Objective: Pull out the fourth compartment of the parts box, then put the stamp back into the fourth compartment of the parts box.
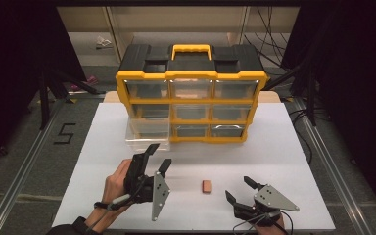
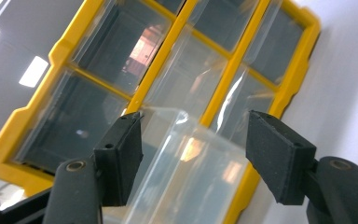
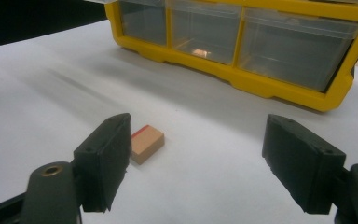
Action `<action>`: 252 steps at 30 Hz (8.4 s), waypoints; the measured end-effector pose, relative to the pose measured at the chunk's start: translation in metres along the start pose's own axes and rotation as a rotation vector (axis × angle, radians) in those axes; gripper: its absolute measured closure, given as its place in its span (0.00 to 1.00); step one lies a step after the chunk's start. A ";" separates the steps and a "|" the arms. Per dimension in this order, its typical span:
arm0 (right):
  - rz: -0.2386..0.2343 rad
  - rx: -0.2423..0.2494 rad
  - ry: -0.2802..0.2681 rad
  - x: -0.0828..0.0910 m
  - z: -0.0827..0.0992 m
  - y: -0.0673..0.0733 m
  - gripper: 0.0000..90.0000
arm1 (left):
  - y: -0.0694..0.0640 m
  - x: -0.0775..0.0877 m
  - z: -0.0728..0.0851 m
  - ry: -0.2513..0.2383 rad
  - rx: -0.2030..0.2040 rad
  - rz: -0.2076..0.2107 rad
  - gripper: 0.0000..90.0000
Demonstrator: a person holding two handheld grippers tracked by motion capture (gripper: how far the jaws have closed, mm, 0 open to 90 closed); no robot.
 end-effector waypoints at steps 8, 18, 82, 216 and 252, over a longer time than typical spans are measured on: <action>0.000 0.000 -0.001 0.000 0.000 0.000 0.28 | -0.012 -0.001 -0.012 -0.029 0.128 0.045 0.36; 0.000 0.000 0.001 0.000 0.000 0.000 0.28 | -0.026 -0.002 -0.022 -0.053 0.233 0.096 0.33; 0.014 -0.028 -0.019 0.004 0.001 -0.008 0.28 | -0.111 -0.054 -0.017 0.254 0.776 0.564 0.20; 0.004 -0.004 -0.020 0.002 -0.002 -0.003 0.28 | -0.024 -0.046 -0.054 0.040 0.801 0.404 0.74; 0.007 -0.008 -0.019 0.002 -0.002 -0.003 0.28 | 0.018 -0.042 -0.058 -0.026 0.838 0.317 0.74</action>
Point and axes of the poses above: each handheld gripper's, and its own axes: x roughly backward along the jaws, z roughly out of its underside, y roughly to its left, the point moved 5 cm from there along -x, roughly forward along the jaws, and after that the axes turned 6 degrees about -y, right-handed, at the moved point
